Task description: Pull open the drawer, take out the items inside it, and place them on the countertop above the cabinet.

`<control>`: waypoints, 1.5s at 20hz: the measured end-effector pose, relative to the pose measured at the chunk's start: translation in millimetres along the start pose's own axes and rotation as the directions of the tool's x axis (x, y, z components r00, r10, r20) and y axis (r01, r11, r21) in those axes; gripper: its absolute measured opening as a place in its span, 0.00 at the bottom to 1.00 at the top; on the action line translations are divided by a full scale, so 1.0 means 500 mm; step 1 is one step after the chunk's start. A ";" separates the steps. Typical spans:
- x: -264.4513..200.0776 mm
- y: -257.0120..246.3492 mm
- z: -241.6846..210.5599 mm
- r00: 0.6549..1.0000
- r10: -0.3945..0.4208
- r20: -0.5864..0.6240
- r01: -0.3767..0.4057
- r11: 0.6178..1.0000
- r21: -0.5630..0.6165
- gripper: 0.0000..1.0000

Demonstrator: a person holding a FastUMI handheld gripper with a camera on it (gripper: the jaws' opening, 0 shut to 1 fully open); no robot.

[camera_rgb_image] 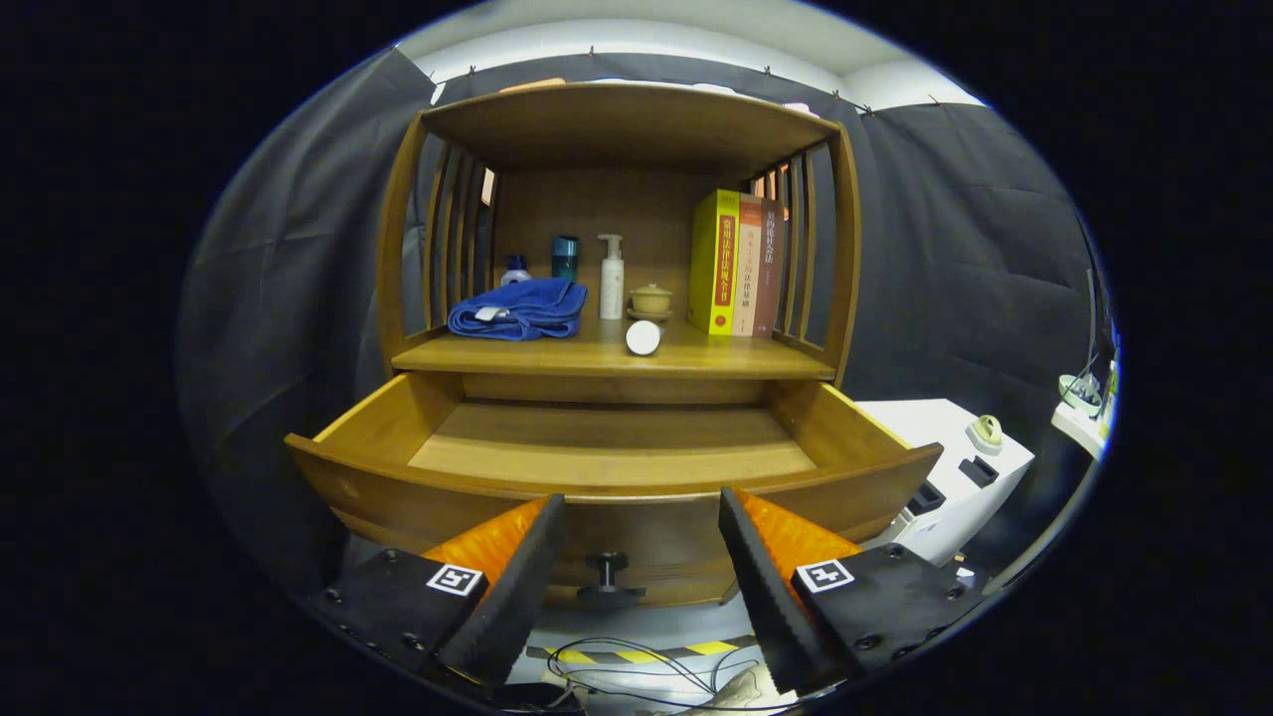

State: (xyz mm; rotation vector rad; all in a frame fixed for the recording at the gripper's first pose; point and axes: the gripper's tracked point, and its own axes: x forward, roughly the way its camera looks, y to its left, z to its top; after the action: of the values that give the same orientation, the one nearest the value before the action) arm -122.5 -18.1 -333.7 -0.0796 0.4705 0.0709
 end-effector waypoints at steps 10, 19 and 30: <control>0.034 0.028 -0.012 1.000 0.030 0.004 -0.030 0.999 0.034 0.96; 0.125 0.029 0.025 1.000 -0.001 0.004 0.001 0.999 0.038 0.96; 0.242 0.035 0.046 1.000 -0.030 -0.008 0.030 1.000 0.000 0.96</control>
State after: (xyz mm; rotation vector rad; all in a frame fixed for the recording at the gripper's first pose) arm -6.3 7.6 -369.6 -0.0871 0.4771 0.0416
